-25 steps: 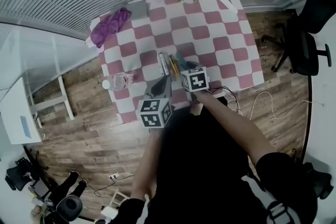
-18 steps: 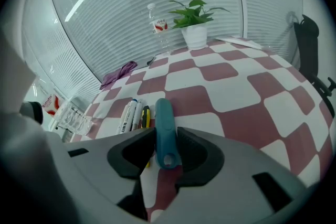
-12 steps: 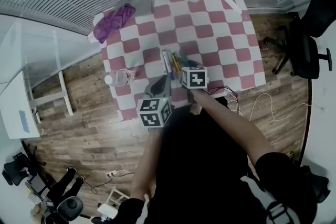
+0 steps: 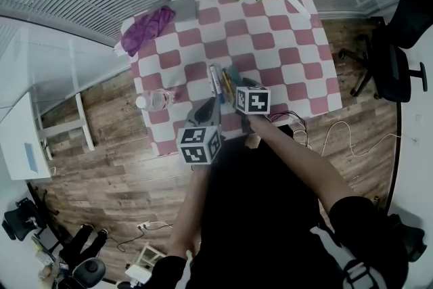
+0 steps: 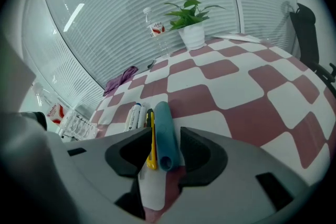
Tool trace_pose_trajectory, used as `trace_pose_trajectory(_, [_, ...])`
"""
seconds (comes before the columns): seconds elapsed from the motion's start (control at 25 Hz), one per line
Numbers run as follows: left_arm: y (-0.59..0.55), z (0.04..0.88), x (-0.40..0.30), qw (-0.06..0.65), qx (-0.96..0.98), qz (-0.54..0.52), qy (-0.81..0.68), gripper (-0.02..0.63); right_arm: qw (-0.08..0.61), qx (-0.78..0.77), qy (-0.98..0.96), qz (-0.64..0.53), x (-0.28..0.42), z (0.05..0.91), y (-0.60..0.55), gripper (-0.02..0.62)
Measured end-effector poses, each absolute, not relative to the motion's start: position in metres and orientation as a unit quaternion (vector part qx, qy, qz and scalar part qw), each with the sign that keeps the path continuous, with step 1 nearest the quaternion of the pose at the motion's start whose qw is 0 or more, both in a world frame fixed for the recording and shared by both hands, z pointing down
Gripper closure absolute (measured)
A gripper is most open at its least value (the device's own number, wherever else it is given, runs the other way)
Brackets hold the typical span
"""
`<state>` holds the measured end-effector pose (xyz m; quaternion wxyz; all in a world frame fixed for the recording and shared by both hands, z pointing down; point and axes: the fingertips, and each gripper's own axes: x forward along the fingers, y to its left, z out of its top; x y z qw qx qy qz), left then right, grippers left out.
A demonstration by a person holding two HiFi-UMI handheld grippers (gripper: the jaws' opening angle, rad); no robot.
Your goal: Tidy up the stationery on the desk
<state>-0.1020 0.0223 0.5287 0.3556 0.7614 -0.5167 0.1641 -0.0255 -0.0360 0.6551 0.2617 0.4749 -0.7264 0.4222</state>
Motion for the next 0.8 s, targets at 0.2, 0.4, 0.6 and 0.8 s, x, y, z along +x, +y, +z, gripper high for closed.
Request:
trace_pose_trajectory(0.2, [0.024,0.527,-0.103,0.352,0.764,0.163,-0.516,0.566,0.255,0.475,-0.731,0.419,-0.025,0.648,-0.035,0.408])
trace_pose_trajectory(0.4, [0.025,0.524,-0.1,0.345,0.767,0.164,-0.515,0.566,0.248,0.473,-0.737,0.415,-0.021,0.642,-0.034,0.408])
trace_pose_trajectory(0.6, [0.025,0.519,-0.094,0.339,0.767,0.162,-0.521,0.566,0.242,0.461,-0.75,0.408,-0.016,0.631,-0.032,0.408])
trace_pose_trajectory(0.8, [0.029,0.513,-0.087,0.329,0.765,0.165,-0.528,0.566,0.238,0.443,-0.774,0.385,-0.011,0.615,-0.029,0.41])
